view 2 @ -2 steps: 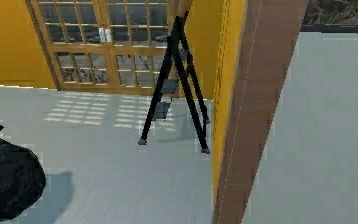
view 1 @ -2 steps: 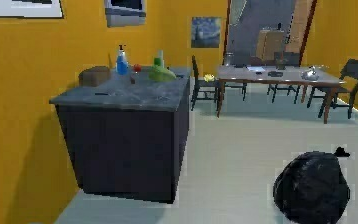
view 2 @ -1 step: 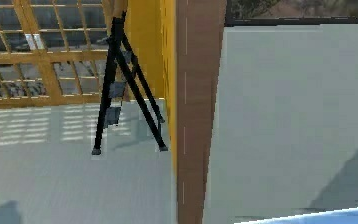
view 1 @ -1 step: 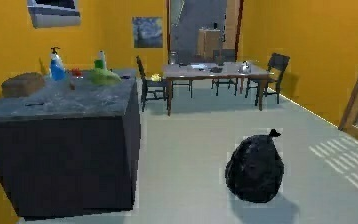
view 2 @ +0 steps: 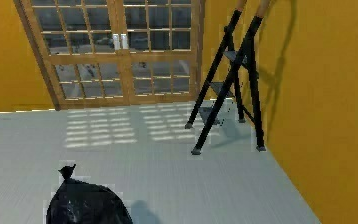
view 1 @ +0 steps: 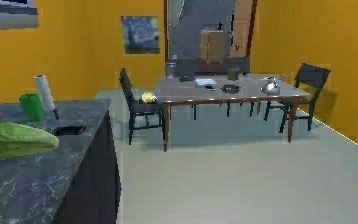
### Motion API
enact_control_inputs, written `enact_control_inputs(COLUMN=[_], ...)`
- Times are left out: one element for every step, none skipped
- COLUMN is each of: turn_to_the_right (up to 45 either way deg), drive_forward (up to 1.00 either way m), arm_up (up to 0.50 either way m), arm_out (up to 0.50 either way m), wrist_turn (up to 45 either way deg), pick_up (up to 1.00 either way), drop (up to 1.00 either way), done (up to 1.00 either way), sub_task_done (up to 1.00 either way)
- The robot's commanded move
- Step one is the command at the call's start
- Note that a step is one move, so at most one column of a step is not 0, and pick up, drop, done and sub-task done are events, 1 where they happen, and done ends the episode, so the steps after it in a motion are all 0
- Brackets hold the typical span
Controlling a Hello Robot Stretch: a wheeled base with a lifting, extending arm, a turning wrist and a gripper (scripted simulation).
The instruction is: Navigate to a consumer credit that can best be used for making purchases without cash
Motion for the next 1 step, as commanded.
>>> enact_control_inputs(turn_to_the_right=[-9.0], drive_forward=[0.0], arm_up=[0.0], arm_out=[0.0], wrist_turn=[0.0], pick_up=[0.0], drop=[0.0], done=[0.0], sub_task_done=[0.0])
